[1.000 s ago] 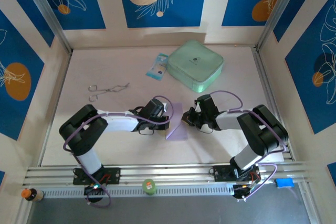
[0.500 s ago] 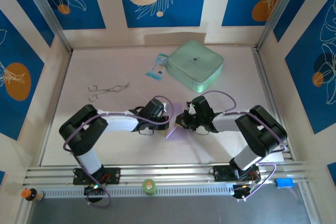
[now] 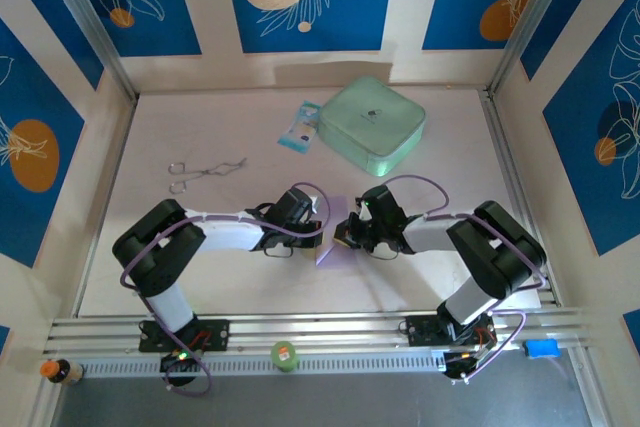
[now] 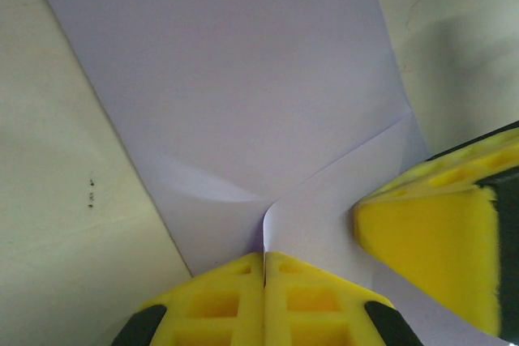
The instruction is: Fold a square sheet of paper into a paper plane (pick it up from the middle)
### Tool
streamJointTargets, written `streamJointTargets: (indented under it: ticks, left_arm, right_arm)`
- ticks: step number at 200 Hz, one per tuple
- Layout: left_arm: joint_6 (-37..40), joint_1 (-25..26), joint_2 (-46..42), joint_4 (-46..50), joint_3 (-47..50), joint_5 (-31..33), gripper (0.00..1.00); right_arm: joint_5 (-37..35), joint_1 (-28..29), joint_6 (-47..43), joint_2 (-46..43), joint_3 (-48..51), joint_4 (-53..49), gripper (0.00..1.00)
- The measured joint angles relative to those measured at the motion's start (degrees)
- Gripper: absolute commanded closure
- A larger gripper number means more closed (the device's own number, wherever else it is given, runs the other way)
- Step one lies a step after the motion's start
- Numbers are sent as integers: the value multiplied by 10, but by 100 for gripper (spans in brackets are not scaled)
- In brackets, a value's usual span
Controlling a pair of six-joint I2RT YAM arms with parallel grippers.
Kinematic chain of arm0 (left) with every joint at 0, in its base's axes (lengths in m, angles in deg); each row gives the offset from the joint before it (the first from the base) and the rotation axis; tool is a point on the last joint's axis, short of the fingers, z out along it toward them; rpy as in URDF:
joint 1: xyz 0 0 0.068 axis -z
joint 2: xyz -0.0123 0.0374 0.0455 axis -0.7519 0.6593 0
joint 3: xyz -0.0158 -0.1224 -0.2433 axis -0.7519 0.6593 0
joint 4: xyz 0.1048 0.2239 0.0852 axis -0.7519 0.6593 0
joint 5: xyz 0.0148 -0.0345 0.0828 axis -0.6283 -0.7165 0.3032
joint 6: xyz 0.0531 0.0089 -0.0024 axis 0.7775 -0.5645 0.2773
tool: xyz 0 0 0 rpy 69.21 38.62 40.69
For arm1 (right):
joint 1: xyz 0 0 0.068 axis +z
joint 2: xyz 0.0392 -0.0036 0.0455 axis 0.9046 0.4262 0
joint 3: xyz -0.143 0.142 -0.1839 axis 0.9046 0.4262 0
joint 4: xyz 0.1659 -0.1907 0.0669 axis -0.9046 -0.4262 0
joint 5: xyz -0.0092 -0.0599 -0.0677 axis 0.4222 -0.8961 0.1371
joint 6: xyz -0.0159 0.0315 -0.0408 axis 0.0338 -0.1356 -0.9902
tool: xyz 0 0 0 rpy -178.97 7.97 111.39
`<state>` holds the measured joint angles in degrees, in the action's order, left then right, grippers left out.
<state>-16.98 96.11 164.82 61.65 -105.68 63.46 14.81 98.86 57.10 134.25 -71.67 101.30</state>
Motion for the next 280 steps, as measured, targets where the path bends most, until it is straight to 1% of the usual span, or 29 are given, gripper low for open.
streamJointTargets:
  ticks: [45,77,87,107,112,118,135,145,170,182,201,216,230,249,280]
  left_arm:
    - [0,0,0,0,0,0,100]
    - [0,0,0,0,0,0,100]
    - [0,0,0,0,0,0,96]
    - [0,0,0,0,0,0,92]
    - [0,0,-1,2,-1,0,90]
    - [1,0,-1,6,-2,0,84]
    - [5,0,-8,24,-7,2,78]
    - [5,0,-17,40,-11,7,72]
    - [6,-1,-54,73,-16,19,67]
    - [5,-1,-75,83,-19,23,71]
    - [5,-1,-103,86,-20,17,83]
    - [2,-2,-109,74,-21,-12,92]
    - [-1,-2,-100,65,-23,-53,96]
    - [-5,-2,-69,45,-31,-115,99]
    - [-18,-2,-21,24,-32,-188,98]
  right_arm:
    - [5,0,0,-5,0,11,100]
    - [1,0,2,21,1,13,100]
    - [3,0,3,24,3,21,100]
    - [2,0,4,24,8,29,100]
    - [2,0,4,24,8,29,100]
    - [2,0,4,24,7,30,100]
    - [2,0,4,24,7,30,100]
    - [1,0,4,24,7,30,100]
    - [1,0,5,24,7,31,100]
    - [1,0,6,24,7,32,100]
    - [1,0,7,25,7,35,100]
    - [0,0,7,25,7,35,100]
    - [0,0,7,25,7,35,100]
    - [0,0,7,25,8,35,100]
    - [-2,0,7,25,8,35,100]
